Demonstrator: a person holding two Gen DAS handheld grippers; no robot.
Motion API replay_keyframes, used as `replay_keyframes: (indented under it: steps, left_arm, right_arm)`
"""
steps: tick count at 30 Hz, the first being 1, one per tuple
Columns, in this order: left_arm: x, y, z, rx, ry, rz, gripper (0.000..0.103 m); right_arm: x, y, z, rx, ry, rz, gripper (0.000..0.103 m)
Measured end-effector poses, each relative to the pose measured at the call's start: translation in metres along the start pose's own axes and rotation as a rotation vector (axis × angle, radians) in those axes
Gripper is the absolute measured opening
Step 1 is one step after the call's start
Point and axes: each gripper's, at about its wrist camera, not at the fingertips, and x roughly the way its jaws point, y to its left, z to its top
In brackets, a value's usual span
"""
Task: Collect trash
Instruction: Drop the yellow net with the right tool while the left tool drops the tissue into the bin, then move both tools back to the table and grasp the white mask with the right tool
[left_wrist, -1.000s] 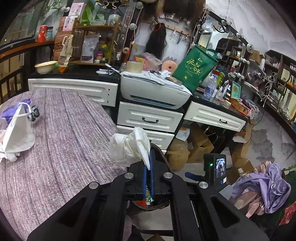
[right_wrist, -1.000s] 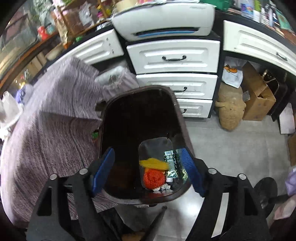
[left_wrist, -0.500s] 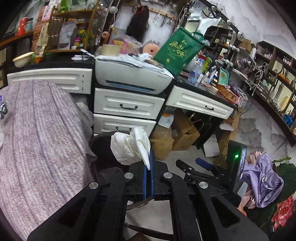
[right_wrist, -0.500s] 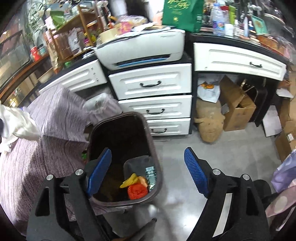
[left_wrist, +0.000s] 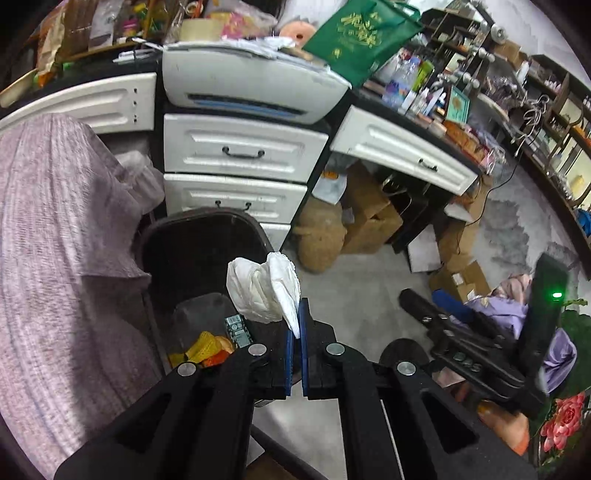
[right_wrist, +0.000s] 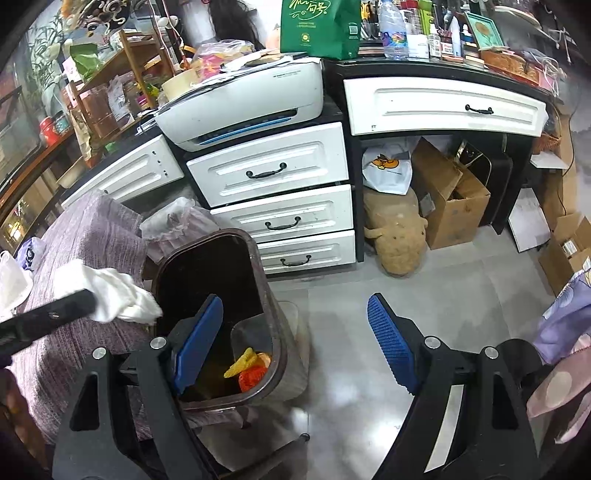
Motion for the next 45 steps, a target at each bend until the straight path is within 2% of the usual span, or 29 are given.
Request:
replay_keyframes:
  steps: [6, 7, 8, 10, 14, 19, 23, 29, 35, 40, 45]
  left_arm:
    - [0.025, 0.002, -0.001, 0.012, 0.057, 0.001, 0.006]
    - [0.028, 0.003, -0.001, 0.007, 0.069, -0.002, 0.013]
    - [0.031, 0.005, -0.003, 0.001, 0.080, -0.002, 0.034]
    - [0.031, 0.006, -0.005, -0.008, 0.072, -0.006, 0.064]
    - [0.028, 0.003, -0.010, 0.004, 0.064, 0.002, 0.077]
    - [0.018, -0.007, -0.018, 0.054, 0.039, 0.023, 0.085]
    - [0.002, -0.014, -0.027, 0.114, -0.011, 0.057, 0.092]
    - [-0.031, -0.013, -0.033, 0.141, -0.089, 0.071, 0.097]
    - [-0.063, 0.000, -0.037, 0.132, -0.147, 0.116, 0.097]
    - [-0.094, 0.024, -0.040, 0.073, -0.206, 0.150, 0.097]
    - [-0.123, 0.047, -0.048, 0.059, -0.256, 0.237, 0.097]
  right_arm:
    - [0.003, -0.006, -0.001, 0.018, 0.010, 0.003, 0.080]
    - [0.003, -0.007, -0.001, 0.019, 0.011, 0.003, 0.080]
    - [0.003, -0.006, -0.002, 0.019, 0.012, 0.002, 0.080]
    - [0.004, -0.007, -0.002, 0.023, 0.014, 0.000, 0.082]
    - [0.004, -0.007, -0.003, 0.031, 0.015, -0.003, 0.085]
    - [0.005, -0.006, -0.004, 0.030, 0.017, -0.002, 0.086]
    - [0.007, -0.004, -0.005, 0.028, 0.024, 0.000, 0.086]
    - [0.009, 0.006, -0.007, 0.007, 0.036, 0.013, 0.087]
    - [0.006, 0.029, -0.004, -0.033, 0.036, 0.061, 0.087]
    - [-0.002, 0.065, -0.001, -0.109, 0.030, 0.120, 0.087]
    - [-0.012, 0.105, 0.001, -0.196, 0.023, 0.177, 0.087]
